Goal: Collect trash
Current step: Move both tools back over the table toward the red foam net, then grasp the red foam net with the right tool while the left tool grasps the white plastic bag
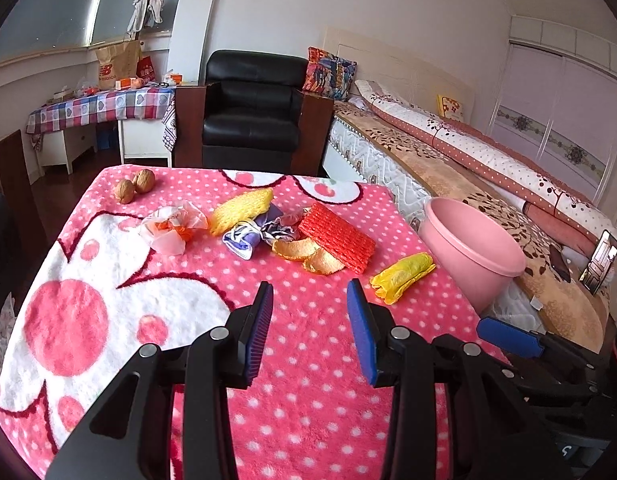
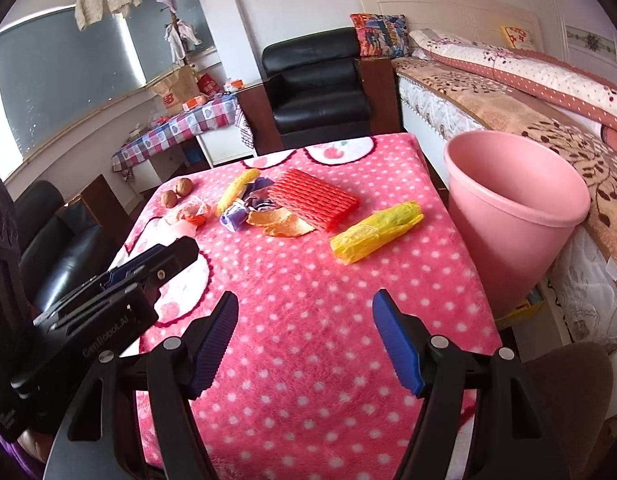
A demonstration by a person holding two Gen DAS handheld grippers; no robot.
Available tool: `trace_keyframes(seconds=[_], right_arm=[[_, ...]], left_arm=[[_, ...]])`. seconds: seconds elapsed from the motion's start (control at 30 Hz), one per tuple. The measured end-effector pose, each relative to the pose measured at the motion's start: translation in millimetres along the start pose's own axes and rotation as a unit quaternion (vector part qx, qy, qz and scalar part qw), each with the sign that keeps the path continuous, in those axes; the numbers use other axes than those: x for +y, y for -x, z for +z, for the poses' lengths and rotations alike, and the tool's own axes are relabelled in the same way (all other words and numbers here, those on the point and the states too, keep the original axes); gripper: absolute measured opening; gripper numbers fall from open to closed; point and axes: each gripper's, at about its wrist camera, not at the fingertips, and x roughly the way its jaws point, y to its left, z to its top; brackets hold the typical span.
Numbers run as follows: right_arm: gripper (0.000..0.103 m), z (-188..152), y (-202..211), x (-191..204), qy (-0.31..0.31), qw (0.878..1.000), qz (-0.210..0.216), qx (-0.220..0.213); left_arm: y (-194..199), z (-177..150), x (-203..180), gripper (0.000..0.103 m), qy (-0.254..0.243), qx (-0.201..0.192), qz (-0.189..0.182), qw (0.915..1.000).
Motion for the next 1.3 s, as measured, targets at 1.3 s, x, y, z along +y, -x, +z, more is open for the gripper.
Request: trace_keyframes(seconds=[1.3], right_arm=[[0.062,84.3,-171.8,14.8,0.098,0.993,0.006,0.063]], left_arm=[[-87.8,57.7,148.7,0.039,0.123,0.079,0.073,0.9866]])
